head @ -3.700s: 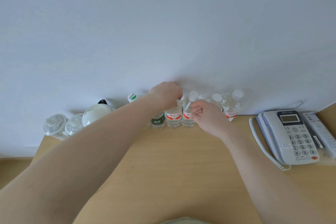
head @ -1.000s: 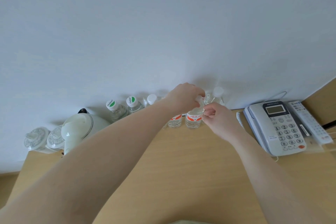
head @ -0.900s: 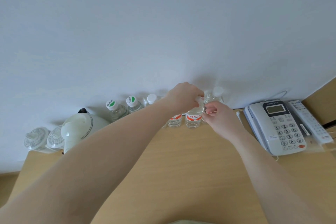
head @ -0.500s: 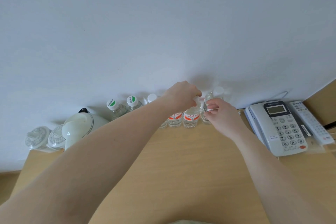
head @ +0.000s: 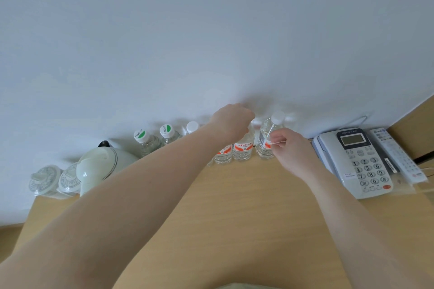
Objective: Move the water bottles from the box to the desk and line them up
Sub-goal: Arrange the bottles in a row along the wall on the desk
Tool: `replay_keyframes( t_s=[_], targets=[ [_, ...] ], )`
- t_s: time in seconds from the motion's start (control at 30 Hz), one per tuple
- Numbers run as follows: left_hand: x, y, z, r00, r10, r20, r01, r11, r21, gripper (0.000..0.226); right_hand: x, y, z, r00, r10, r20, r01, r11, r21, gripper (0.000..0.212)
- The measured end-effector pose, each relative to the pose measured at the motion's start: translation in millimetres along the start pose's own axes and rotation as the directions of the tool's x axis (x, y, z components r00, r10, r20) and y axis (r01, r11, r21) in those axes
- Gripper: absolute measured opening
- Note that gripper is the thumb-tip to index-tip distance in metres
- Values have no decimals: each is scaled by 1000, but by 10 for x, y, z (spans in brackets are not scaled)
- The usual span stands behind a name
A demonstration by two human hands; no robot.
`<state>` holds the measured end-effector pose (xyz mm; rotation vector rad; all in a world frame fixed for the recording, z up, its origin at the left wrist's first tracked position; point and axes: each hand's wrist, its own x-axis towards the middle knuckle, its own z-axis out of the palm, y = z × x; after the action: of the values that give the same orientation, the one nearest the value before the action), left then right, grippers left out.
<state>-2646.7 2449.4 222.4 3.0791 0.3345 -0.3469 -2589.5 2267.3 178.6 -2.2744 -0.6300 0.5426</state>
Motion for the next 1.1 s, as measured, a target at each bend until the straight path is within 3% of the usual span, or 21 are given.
replay_keyframes(
  t_s=[0.17,0.33,0.53,1.1],
  targets=[
    [-28,98,-113,999,13,-45,-10,998,67,30,2,51,4,1000,21,2,-21,1000,-3,34],
    [35,265,-178,991,65,-118,-63,998,23,41,18,92,-20,1000,25,6,-25,1000,-5,31],
    [193,492,-197,991,111,-69,-114,993,-38,44,41,153,-106,999,31,14,-31,1000,2,32],
    [406,616,-222,994,94,52,-96,994,50,34,159,234,-229,994,109,-24,-108,994,24,30]
  ],
)
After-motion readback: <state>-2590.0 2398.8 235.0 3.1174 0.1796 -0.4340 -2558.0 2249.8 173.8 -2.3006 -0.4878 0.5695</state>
